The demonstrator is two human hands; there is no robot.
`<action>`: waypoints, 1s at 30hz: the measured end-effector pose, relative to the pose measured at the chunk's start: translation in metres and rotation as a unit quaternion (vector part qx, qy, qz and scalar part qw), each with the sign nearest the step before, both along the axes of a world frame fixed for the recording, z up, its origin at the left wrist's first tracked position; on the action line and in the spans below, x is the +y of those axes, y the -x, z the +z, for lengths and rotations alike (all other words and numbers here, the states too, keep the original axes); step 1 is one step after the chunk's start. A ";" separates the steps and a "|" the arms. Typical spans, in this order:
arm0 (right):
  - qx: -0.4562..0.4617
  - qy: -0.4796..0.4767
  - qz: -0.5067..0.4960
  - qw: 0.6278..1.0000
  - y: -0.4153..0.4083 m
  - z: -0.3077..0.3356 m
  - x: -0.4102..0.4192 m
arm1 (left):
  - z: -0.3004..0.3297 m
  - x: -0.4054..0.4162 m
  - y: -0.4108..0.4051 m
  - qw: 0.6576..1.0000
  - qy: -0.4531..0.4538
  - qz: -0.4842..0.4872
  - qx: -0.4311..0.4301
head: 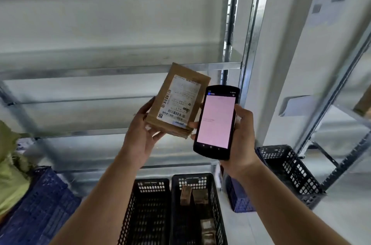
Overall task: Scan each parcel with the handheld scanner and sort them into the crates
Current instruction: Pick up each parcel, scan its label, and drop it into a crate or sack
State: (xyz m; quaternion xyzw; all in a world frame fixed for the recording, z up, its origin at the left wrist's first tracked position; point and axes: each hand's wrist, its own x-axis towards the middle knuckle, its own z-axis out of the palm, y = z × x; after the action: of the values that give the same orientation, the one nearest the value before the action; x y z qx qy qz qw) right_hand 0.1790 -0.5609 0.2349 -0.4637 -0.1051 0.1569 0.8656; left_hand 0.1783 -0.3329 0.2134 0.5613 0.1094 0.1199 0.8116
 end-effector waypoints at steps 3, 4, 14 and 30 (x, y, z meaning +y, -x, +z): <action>-0.018 -0.003 0.007 1.000 0.011 0.022 0.014 | 0.018 0.020 0.004 0.999 -0.005 -0.029 -0.030; -0.025 -0.003 0.012 1.000 0.015 0.029 0.018 | 0.024 0.026 0.004 0.998 0.004 -0.043 -0.041; -0.061 -0.017 0.013 0.998 0.037 0.077 0.034 | 0.066 0.065 0.024 0.975 -0.070 -0.142 -0.154; -0.098 -0.026 0.049 0.994 0.049 0.119 0.028 | 0.107 0.075 0.055 0.920 -0.278 -0.179 -0.210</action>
State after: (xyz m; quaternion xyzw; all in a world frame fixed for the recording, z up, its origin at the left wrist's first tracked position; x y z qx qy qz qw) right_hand 0.1299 -0.5327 0.3541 -0.4482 -0.2157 0.1499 0.8545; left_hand 0.1232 -0.2580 0.3203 0.7365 -0.2039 0.1133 0.6349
